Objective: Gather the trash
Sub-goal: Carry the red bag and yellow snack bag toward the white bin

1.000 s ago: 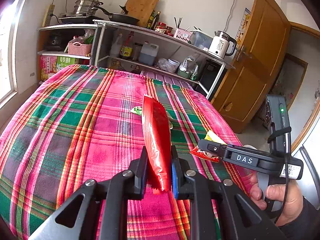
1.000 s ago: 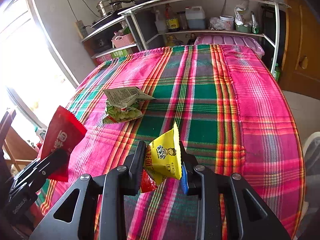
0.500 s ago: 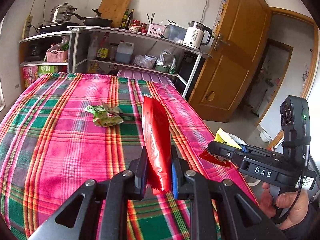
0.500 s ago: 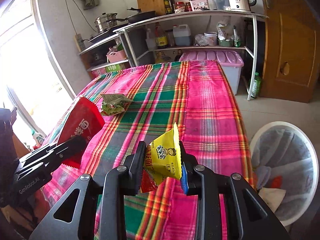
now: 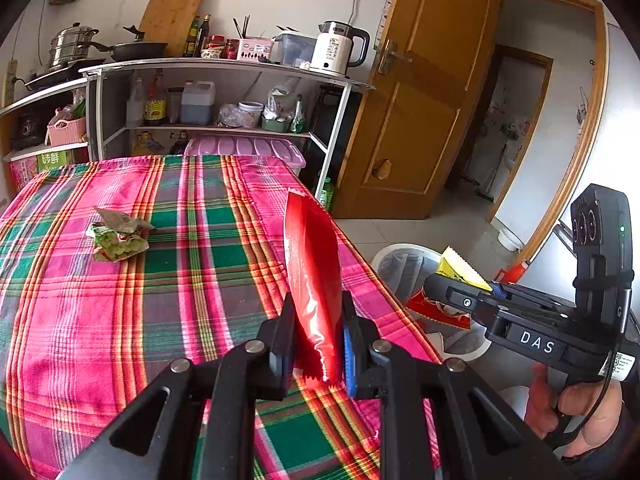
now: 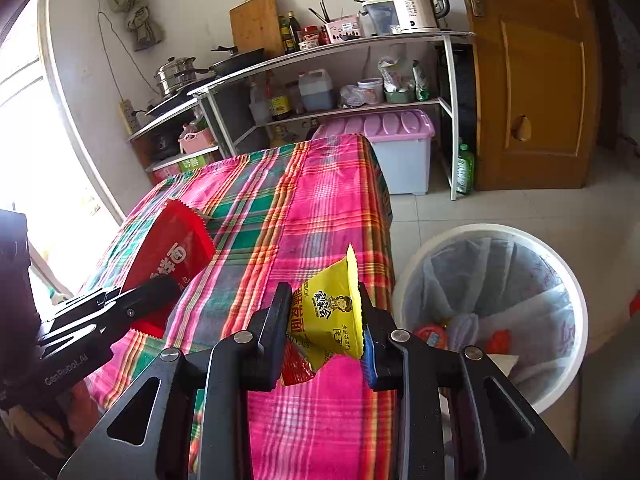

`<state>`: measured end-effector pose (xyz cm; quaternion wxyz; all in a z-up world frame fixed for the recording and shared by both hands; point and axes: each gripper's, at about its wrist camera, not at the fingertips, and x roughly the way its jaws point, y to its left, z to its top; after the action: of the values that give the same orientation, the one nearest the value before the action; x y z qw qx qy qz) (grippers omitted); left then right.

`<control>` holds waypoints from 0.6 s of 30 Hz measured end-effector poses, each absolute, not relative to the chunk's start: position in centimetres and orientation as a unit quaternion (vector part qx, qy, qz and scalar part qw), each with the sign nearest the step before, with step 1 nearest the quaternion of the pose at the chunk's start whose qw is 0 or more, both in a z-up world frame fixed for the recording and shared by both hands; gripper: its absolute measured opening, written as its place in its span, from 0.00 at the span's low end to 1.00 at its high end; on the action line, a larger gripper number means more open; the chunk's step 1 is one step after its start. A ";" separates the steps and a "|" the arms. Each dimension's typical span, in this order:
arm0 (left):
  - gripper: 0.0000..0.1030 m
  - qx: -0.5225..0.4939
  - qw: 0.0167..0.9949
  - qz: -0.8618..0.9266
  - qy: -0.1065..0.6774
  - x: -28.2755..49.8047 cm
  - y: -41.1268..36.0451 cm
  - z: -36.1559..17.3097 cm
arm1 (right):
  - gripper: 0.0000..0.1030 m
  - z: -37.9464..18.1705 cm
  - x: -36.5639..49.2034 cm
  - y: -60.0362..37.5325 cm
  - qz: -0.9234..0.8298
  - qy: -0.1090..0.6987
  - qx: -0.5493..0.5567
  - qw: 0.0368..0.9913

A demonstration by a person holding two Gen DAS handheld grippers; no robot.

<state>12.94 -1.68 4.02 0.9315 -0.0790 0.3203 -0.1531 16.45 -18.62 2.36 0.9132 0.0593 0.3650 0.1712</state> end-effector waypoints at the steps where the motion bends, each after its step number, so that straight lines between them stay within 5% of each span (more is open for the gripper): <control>1: 0.19 -0.076 0.931 -0.157 0.321 13.1 -2.3 4.1 | 0.30 2.3 16.3 -19.2 0.168 0.364 0.061 0.914; 18: 0.19 -0.051 0.908 -0.238 0.342 16.6 -11.7 3.2 | 0.30 0.2 16.0 -27.9 0.090 0.373 0.102 0.918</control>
<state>16.58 -11.71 3.20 0.9079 -0.0510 0.3416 -0.2376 16.00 -27.93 0.15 0.9179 0.1019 0.3729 0.0895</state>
